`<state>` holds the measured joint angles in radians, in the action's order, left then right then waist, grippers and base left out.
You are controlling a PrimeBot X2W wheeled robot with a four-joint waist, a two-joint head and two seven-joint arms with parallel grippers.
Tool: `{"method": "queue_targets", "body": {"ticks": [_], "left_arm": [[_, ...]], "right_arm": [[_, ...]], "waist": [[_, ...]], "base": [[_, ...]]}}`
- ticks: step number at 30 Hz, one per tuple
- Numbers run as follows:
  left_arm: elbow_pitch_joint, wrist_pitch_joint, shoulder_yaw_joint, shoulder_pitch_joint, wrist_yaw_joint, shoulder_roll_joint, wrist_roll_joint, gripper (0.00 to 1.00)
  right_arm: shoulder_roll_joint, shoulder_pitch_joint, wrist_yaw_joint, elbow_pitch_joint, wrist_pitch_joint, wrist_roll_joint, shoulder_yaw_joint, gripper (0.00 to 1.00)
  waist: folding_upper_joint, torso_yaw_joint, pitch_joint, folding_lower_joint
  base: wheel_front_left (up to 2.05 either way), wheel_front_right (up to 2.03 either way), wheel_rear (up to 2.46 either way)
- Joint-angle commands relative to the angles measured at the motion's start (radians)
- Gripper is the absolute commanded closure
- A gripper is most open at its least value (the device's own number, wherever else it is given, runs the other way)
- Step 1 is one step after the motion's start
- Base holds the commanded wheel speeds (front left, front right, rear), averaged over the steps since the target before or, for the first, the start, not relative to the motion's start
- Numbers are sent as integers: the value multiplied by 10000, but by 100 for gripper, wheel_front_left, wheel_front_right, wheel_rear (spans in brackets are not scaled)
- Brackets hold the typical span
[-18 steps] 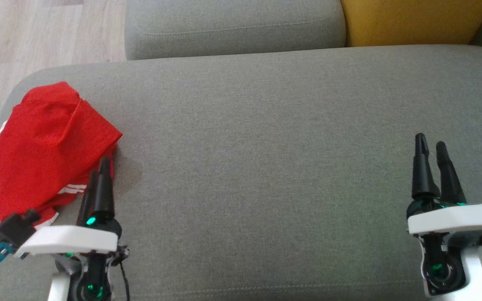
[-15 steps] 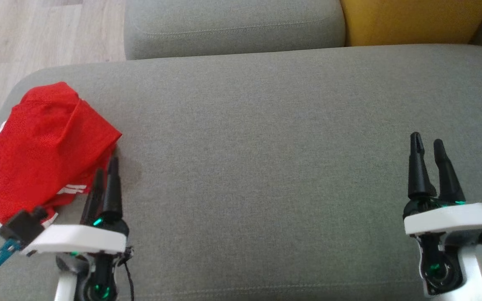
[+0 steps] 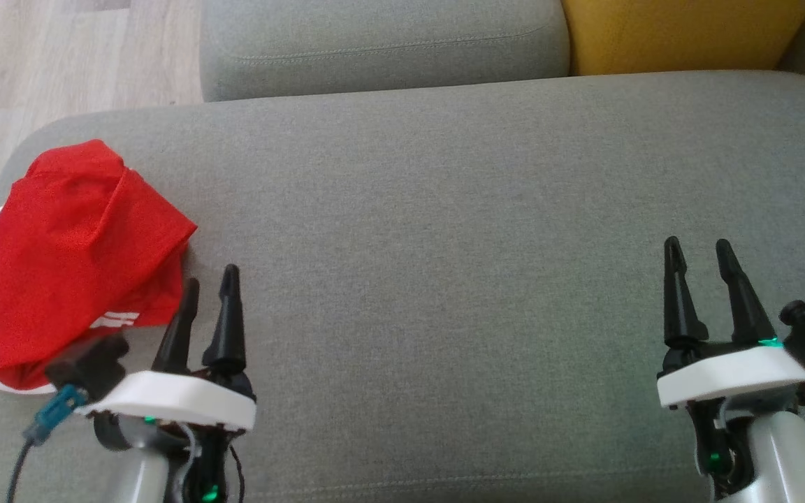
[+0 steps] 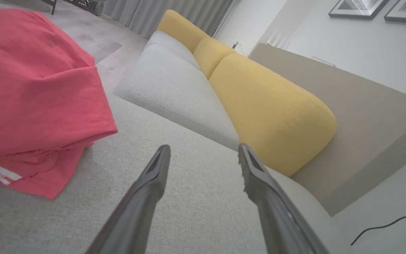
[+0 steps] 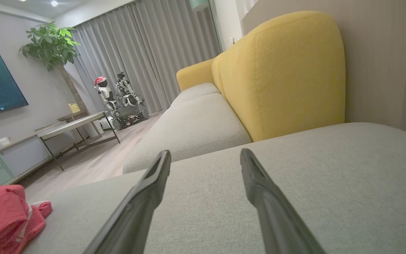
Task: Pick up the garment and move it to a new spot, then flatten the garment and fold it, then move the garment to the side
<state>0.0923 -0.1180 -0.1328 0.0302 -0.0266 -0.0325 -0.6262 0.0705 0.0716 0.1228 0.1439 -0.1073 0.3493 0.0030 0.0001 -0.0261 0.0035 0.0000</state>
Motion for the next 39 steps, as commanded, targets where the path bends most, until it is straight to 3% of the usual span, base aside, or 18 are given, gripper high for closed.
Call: {"method": "queue_targets", "body": {"ticks": [1, 14, 21, 26, 39], "left_arm": [[-345, -172, 81, 632, 51, -127, 457, 0], [-256, -552, -741, 795, 552, -544, 2831, 0], [-89, -757, -1372, 918, 1131, -856, 3977, 0], [-435, -903, -1454, 973, 1583, -811, 4166, 0], [-21, -1253, -788, 558, 1535, -339, 3974, 0]], "right_arm": [[16, 543, 52, -335, -207, -499, 156, 0], [-61, 703, 60, -213, -614, -2923, 250, 0], [-130, 721, 64, -336, -835, -4048, 292, 0], [-172, 716, 67, -440, -991, -4728, 310, 0], [-204, 614, 75, -152, -814, -3203, 168, 0]], "waist": [[-1, -17, -6, 0], [-1, -79, -38, 0], [-1, -62, -26, 0], [-1, -23, 11, 0], [-1, 151, -24, 0]], "base": [[0, 0, 0], [0, 0, 0], [0, 0, 0], [0, 0, 0], [0, 0, 0]]}}
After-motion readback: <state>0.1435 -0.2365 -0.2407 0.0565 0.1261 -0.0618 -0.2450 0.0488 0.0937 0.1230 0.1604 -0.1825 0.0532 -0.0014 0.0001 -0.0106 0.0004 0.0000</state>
